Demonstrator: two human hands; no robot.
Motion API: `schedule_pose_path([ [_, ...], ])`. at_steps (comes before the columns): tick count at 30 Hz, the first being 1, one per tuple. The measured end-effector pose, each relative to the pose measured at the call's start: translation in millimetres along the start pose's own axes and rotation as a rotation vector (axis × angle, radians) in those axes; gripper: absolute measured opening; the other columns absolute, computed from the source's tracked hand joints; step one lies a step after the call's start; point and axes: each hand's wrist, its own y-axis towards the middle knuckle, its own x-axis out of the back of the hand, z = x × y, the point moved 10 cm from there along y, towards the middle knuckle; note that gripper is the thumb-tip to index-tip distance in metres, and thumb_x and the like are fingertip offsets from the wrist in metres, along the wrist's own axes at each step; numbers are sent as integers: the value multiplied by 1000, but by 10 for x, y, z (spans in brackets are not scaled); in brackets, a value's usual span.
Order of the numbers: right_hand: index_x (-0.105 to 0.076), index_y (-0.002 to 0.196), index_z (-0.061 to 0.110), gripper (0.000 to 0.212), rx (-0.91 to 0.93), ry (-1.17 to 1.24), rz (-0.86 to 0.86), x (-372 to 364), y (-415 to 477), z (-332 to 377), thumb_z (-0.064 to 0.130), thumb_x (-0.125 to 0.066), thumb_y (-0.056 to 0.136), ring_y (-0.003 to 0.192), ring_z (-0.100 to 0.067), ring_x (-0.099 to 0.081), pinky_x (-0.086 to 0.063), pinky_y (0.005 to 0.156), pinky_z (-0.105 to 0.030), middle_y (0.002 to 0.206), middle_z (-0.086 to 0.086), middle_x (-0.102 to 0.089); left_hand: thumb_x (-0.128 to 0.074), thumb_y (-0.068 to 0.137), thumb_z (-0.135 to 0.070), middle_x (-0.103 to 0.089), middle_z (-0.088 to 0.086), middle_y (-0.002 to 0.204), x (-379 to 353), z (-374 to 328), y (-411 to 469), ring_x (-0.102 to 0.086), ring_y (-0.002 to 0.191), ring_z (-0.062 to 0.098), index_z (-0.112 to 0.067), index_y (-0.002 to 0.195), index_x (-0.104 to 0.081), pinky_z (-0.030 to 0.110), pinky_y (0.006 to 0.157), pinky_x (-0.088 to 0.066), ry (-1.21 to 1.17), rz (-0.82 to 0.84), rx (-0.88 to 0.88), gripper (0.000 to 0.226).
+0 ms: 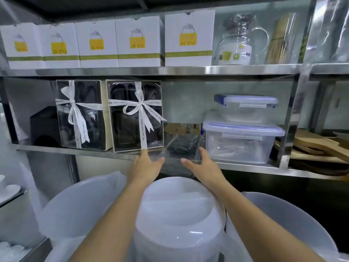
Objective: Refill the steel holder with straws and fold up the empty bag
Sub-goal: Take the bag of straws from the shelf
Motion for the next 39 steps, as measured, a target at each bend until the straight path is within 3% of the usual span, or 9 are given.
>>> schedule_pose_path([
  [5,-30,139,13,68,-94,193,146,-124,33,-100,29,-65,83,110,-25,-54,-44,80,-30,138,-9,-47,-65,81,-19,-63,12,92,-226,137,85,-56,66,17,-5,101,-55,28,68,-42,-323,166,85,26],
  [8,-35,134,12,58,-100,368,90,-39,16,-91,8,-63,84,82,-21,-59,-50,62,-28,112,-13,-60,-66,79,-8,-65,9,83,-247,110,72,-59,62,18,-6,109,-53,38,82,-52,-457,196,83,33],
  [11,-45,126,8,46,-89,521,48,79,-14,-29,-4,-58,84,82,-25,-62,-54,72,-31,94,-14,-61,-59,86,-12,-64,5,75,-148,-16,10,-60,64,20,-9,106,-54,40,84,-51,-580,181,51,21],
  [17,-59,106,5,22,39,605,11,543,-227,381,-3,-51,87,74,-17,-65,-51,59,-21,85,-9,-65,-33,97,-8,-65,11,81,158,-246,-79,-62,70,23,-12,119,-49,31,69,-50,-793,151,-39,28],
  [20,-62,100,2,18,115,661,6,807,-378,623,-2,-50,87,70,-19,-65,-52,62,-26,79,-11,-65,-51,85,7,-53,6,116,193,-405,-169,-51,98,18,-18,135,-37,26,75,-44,-513,180,-198,58],
  [23,-64,89,5,16,203,676,24,1049,-592,849,0,-49,87,62,-18,-63,-50,58,-27,70,-9,-63,-79,66,-8,-35,-1,130,238,-632,-322,-36,122,16,-24,135,-38,26,92,-40,-335,169,-319,82],
  [30,-61,85,7,13,345,696,93,1530,-1164,1247,2,-49,86,54,-17,-59,-49,57,-27,69,-7,-60,-75,66,1,-69,-3,80,636,-1266,-824,-63,76,13,-9,88,-70,10,62,-49,-710,147,-450,25],
  [33,-61,91,4,11,378,757,72,1804,-1340,1337,5,-51,87,52,-19,-56,-48,55,-28,67,-7,-60,-72,71,1,-70,-16,60,766,-1557,-1090,-64,61,-5,-9,81,-72,5,58,-46,-702,154,-513,14],
  [39,-60,97,11,36,521,926,-9,2391,-1758,1406,44,-53,85,54,-11,-49,-42,57,-24,64,1,-56,-70,74,-1,-70,-16,57,1159,-1979,-1510,-63,59,-6,-16,71,-70,6,60,-46,-799,116,-551,15],
])
